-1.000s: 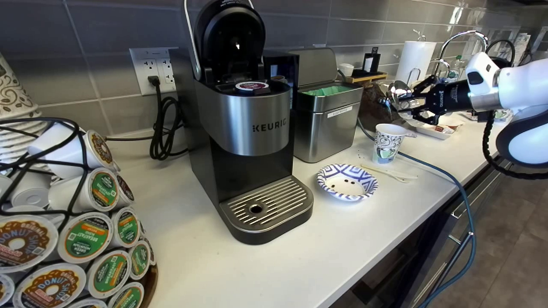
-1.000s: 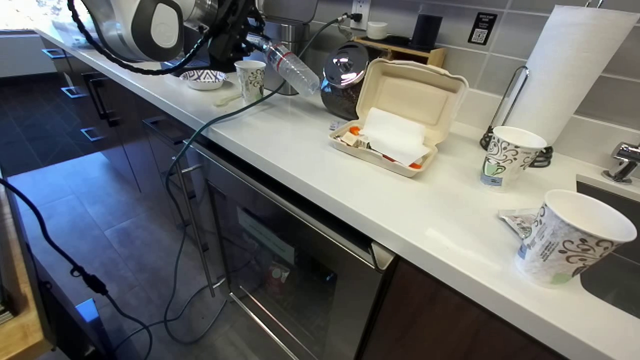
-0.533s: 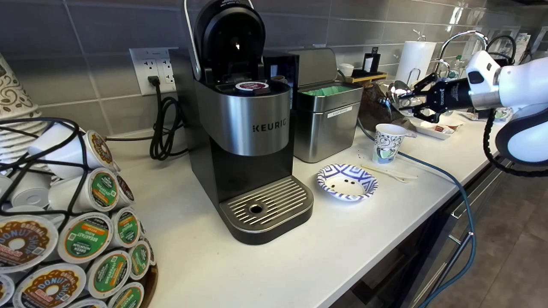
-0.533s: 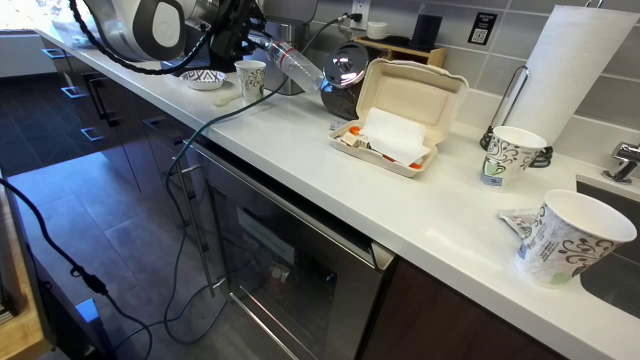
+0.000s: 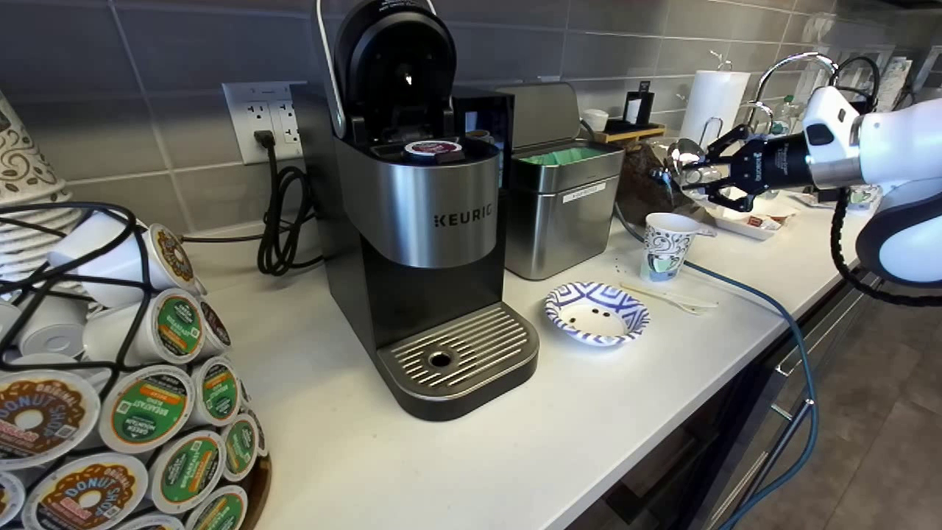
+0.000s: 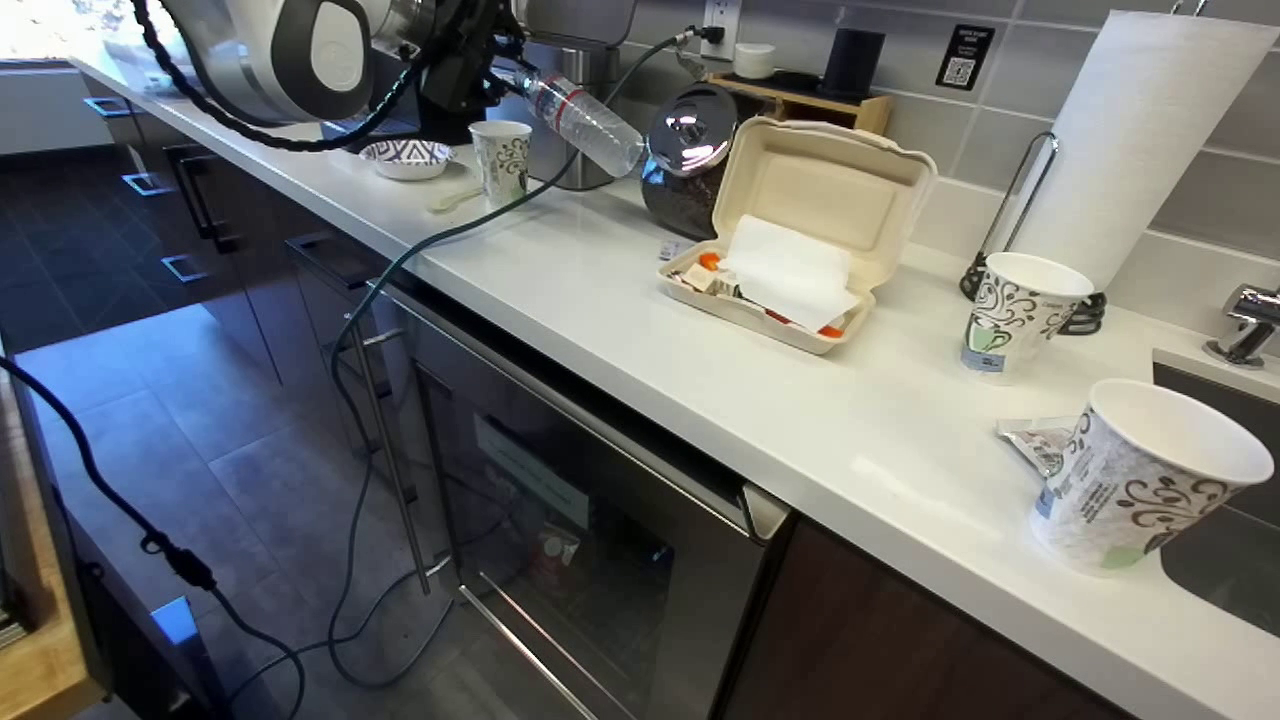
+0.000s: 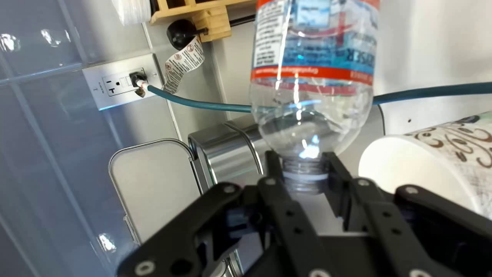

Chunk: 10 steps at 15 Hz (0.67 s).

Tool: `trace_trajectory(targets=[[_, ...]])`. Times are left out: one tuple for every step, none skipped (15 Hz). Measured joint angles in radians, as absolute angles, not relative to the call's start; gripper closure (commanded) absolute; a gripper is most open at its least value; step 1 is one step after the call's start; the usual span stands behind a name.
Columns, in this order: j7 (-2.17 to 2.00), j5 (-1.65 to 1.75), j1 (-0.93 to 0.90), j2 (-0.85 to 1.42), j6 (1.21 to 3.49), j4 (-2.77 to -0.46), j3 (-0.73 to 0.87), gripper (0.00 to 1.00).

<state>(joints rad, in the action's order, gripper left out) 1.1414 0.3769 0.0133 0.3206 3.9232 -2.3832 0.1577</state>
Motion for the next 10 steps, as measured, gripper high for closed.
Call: trace_trajectory(targets=[[1.139, 0.378, 0.014, 0.321, 3.924, -2.383, 0.157, 0.69], [1.138, 0.378, 0.015, 0.322, 3.924, -2.382, 0.157, 0.69], [1.138, 0.378, 0.016, 0.322, 3.924, -2.382, 0.157, 0.69], [1.138, 0.378, 0.016, 0.323, 3.924, -2.382, 0.157, 0.69], [1.138, 0.378, 0.017, 0.323, 3.924, -2.382, 0.156, 0.69], [1.137, 0.378, 0.017, 0.323, 3.924, -2.382, 0.156, 0.69], [1.137, 0.378, 0.017, 0.323, 3.924, -2.382, 0.156, 0.69], [1.137, 0.378, 0.017, 0.323, 3.924, -2.382, 0.156, 0.92], [1.137, 0.378, 0.017, 0.323, 3.924, -2.381, 0.156, 0.92], [1.136, 0.378, 0.017, 0.323, 3.924, -2.382, 0.156, 0.92]])
